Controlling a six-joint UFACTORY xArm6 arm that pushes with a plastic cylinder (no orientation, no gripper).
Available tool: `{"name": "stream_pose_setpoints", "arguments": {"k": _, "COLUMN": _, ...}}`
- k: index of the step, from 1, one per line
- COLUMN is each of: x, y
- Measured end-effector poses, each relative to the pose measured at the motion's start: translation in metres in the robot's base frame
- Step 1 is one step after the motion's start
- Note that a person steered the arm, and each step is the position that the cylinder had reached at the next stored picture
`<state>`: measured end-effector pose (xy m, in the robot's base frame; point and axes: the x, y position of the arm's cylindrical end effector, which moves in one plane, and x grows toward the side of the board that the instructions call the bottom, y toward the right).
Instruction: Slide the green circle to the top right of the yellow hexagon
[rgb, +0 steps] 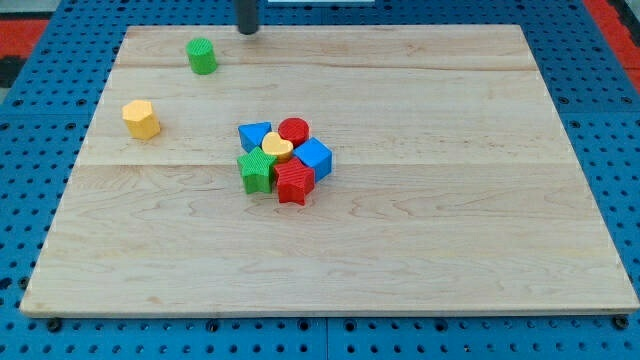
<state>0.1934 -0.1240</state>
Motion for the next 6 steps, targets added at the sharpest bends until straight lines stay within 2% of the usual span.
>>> {"name": "stream_pose_setpoints", "arguments": {"k": 1, "x": 0.0, "y": -0.012}}
{"name": "stream_pose_setpoints", "arguments": {"k": 3, "x": 0.03, "y": -0.004}}
{"name": "stream_pose_setpoints", "arguments": {"k": 4, "x": 0.036, "y": -0.029}}
{"name": "stream_pose_setpoints", "arguments": {"k": 5, "x": 0.068, "y": -0.023}}
{"name": "stream_pose_setpoints", "arguments": {"k": 6, "x": 0.135, "y": -0.024}}
